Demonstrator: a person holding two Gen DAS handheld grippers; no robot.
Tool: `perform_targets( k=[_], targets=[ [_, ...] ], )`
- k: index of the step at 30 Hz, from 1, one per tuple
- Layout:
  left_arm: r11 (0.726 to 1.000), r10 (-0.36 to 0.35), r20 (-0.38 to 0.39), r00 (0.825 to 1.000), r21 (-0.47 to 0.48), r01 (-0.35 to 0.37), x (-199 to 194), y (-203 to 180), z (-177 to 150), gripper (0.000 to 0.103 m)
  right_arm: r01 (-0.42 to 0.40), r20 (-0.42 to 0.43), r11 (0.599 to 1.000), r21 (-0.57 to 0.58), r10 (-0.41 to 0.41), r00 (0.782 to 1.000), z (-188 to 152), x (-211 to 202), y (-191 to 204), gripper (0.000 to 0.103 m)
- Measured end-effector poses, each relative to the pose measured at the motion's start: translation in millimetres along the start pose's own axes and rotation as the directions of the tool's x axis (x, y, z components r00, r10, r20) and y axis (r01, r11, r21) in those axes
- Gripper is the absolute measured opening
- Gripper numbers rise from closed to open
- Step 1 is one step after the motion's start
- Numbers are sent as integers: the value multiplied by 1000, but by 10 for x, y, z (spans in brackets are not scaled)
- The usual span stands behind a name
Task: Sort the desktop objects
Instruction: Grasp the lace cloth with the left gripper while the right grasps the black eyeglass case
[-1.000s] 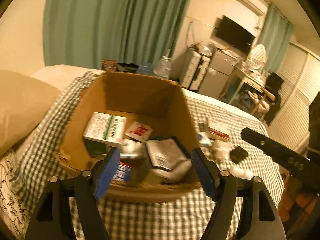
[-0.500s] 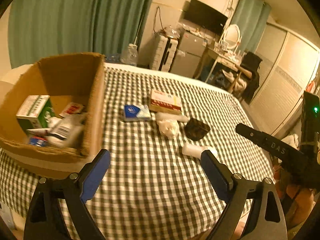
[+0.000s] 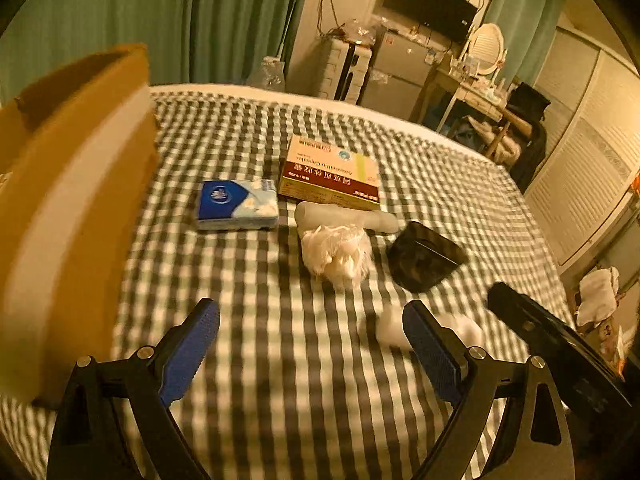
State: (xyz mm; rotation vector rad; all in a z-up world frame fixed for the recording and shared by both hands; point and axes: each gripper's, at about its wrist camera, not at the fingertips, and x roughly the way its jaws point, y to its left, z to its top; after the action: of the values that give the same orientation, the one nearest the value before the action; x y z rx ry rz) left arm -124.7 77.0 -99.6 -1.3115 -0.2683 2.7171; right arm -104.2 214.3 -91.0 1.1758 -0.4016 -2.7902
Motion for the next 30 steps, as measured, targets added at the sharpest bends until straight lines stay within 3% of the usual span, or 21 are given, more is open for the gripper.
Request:
perform_targets(
  k=[5, 10, 11, 13, 14, 18, 22, 26, 30],
  targets=[
    [1000, -6, -5, 1000, -5, 6, 399, -53, 117, 95, 6, 13, 999, 53, -6, 1000, 166, 199, -211, 62],
    [1000, -27, -4, 1000, 5, 27, 691, -99, 160, 95, -18, -30, 999, 45, 19, 999, 253, 454, -270, 62],
    [999, -46, -4, 999, 7, 46, 747, -102, 176, 90, -27, -37, 999, 30, 28, 999, 257, 491, -254, 62],
    [994, -105, -25, 994, 6, 105, 874, -97, 202, 50, -37, -44, 999, -7, 37, 998, 272, 546, -195, 62],
    [995, -99, -46, 994, 8, 100, 938, -92, 207, 30, -47, -46, 999, -19, 46, 998, 279, 564, -174, 62],
    [994, -110, -24, 994, 26, 111, 929, -17, 161, 15, -52, -60, 996, -78, 48, 997, 335, 685, -73, 62],
    [992, -124, 48, 991, 10, 124, 683, 139, 81, 13, -31, -69, 986, -161, 20, 997, 390, 785, 19, 62],
    [993, -116, 57, 992, -7, 117, 535, 258, 28, 13, -13, -100, 987, -162, -4, 995, 407, 910, -16, 62],
    [992, -106, 69, 992, -56, 110, 376, 367, -21, 13, -59, -141, 986, -155, 37, 989, 354, 945, 31, 63]
  ],
)
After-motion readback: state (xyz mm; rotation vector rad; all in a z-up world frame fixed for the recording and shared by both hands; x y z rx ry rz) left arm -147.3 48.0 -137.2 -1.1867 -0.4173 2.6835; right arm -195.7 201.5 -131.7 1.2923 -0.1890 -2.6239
